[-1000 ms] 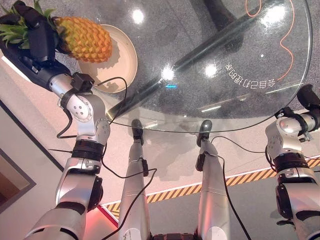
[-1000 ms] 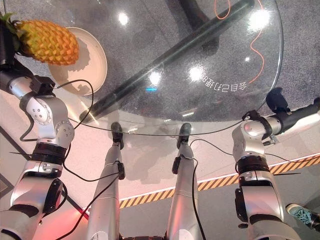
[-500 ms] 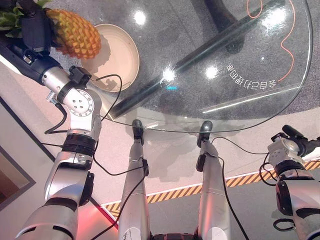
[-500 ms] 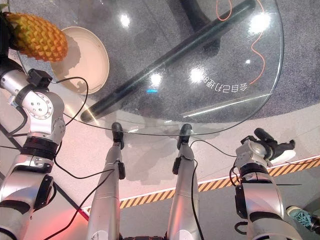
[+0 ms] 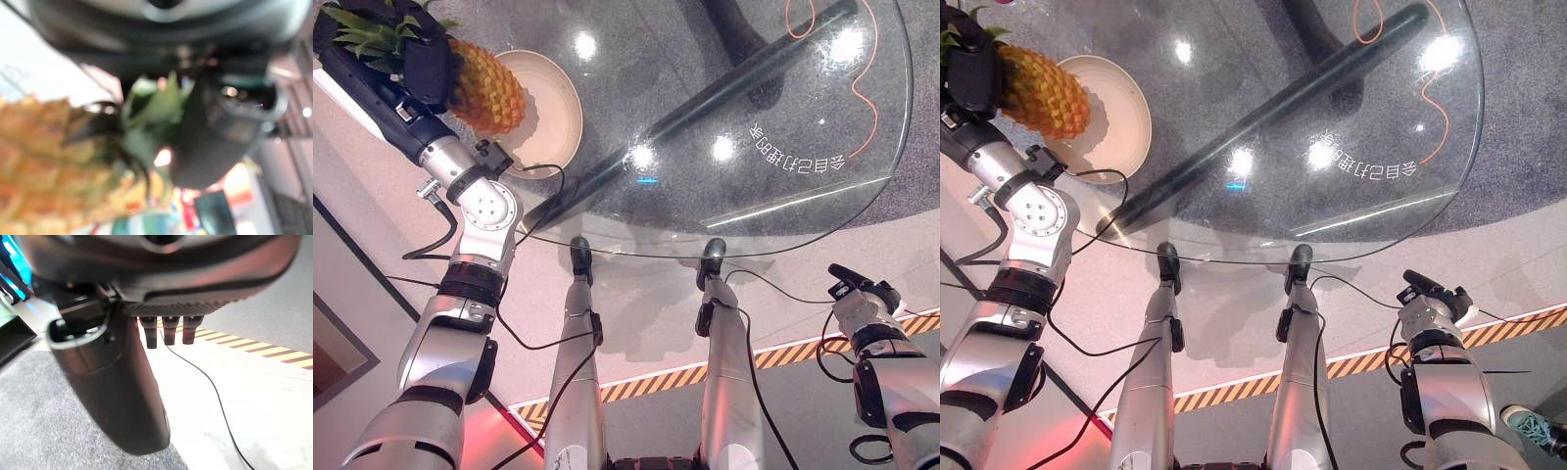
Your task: Pick up the fruit to the plate
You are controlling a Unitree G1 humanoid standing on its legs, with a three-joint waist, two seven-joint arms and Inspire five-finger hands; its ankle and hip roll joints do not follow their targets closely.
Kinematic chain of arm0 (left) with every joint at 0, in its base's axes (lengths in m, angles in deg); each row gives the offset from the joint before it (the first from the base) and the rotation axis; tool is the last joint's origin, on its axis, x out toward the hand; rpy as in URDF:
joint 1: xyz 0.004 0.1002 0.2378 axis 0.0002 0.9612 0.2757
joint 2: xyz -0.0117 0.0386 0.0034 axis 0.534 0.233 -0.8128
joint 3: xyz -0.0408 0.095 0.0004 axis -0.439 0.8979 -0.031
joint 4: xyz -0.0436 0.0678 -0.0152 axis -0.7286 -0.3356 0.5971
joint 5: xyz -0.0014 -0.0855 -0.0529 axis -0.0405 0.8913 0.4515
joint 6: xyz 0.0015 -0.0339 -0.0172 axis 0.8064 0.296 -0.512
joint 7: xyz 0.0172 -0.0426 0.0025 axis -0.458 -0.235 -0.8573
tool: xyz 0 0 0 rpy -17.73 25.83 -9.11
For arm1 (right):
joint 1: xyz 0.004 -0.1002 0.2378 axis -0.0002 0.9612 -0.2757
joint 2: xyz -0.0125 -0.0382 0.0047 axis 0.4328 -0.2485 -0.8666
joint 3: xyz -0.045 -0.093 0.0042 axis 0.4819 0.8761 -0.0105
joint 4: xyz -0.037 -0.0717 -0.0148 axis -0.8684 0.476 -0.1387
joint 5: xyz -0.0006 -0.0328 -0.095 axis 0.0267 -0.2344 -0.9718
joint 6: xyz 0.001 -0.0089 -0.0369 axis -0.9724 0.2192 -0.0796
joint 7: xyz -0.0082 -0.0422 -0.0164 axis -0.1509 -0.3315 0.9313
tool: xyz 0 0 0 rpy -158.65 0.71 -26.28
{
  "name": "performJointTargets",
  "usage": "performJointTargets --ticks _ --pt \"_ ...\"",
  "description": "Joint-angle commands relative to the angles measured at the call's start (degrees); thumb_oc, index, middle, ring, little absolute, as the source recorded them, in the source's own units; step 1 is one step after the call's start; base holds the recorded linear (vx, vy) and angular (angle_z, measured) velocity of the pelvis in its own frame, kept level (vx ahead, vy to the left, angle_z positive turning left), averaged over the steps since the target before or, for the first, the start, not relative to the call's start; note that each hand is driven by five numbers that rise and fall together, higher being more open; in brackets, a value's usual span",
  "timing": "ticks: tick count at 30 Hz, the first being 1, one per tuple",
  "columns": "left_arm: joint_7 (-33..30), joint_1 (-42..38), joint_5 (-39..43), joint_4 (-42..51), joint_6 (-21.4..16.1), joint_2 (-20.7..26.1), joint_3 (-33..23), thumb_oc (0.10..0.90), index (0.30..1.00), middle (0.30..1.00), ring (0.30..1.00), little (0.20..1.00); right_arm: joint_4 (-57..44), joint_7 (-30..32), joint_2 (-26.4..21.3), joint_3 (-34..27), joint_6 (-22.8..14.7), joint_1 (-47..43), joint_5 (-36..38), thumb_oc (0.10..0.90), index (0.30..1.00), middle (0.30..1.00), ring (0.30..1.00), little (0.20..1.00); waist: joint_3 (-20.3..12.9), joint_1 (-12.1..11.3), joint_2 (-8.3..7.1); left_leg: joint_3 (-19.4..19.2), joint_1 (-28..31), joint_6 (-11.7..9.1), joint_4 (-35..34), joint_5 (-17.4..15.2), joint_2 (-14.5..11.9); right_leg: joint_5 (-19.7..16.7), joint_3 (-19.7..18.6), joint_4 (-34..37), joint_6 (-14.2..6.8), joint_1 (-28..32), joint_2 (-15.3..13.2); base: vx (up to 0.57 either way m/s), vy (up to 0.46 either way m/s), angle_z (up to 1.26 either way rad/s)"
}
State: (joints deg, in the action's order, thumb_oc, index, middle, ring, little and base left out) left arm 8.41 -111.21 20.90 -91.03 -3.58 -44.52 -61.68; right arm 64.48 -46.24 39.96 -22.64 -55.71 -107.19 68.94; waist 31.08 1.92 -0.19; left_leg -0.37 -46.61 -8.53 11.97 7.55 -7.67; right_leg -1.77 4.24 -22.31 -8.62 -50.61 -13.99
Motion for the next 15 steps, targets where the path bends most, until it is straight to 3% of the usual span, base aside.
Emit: performJointTargets --ticks 1,15 --pt "-0.4 -6.5 -5.6 1.0 -4.1 4.3 -2.3 0.100 0.300 0.300 0.300 0.200 2.2 0.0 -1.2 2.5 -0.6 4.2 -2.1 0.800 0.900 0.900 0.900 0.900 -1.3 -1.2 -2.13 -0.9 -0.4 2.6 6.7 -7.7 1.7 -1.0 3.1 5.9 1.8 3.5 3.1 0.00 0.000 0.00" --pt "1.6 -6.4 -5.5 -0.7 -4.6 3.8 -1.4 0.100 0.300 0.300 0.300 0.200 1.1 0.6 -0.5 3.1 -0.9 3.6 -4.2 0.800 0.900 0.900 0.900 0.900 -1.3 -0.9 -2.21 -1.0 -0.2 2.4 6.4 -7.6 1.7 -1.1 2.9 6.0 1.7 3.5 3.2 0.00 0.000 0.00"
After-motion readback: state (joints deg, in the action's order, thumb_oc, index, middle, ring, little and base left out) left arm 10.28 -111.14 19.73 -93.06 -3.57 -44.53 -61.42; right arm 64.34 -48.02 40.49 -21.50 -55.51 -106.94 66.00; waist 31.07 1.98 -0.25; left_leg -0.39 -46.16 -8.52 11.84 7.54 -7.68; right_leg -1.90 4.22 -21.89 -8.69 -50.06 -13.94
